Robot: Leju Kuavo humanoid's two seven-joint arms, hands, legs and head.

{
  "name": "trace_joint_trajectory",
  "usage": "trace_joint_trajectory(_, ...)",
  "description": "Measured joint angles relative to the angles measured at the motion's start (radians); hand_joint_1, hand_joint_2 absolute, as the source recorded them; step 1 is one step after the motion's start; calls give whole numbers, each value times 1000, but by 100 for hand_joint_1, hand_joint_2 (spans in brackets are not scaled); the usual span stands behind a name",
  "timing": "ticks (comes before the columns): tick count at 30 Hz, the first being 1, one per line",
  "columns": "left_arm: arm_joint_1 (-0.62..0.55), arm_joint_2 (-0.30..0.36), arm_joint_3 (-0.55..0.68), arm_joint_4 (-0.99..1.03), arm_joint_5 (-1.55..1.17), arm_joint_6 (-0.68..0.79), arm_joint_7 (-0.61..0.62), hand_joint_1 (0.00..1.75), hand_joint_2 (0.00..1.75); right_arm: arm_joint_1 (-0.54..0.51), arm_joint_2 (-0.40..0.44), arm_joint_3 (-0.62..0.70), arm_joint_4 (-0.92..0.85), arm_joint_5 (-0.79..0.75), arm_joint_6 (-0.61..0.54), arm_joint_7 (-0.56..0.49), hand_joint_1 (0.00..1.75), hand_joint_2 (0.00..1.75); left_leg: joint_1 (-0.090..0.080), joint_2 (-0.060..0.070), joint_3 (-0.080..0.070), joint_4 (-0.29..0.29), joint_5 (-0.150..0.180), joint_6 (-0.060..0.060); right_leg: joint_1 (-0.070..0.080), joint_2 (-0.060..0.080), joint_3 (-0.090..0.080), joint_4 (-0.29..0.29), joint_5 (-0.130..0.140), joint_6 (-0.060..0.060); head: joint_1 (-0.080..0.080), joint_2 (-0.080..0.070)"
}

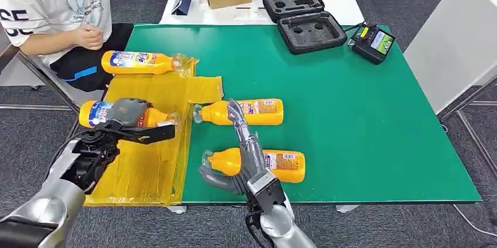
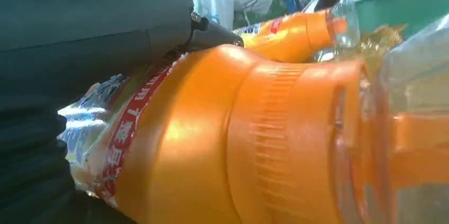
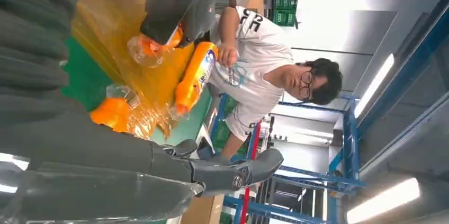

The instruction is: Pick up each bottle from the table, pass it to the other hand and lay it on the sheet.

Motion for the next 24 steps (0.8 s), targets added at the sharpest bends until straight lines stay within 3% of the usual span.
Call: trace_joint_trajectory(24,-80,-15,-41,178,7,-100,8,175,175,-8,2,-13,34,-2,15,0,0,175,0,0,0,0,0,0,0,0,1,0,0,0,0,0)
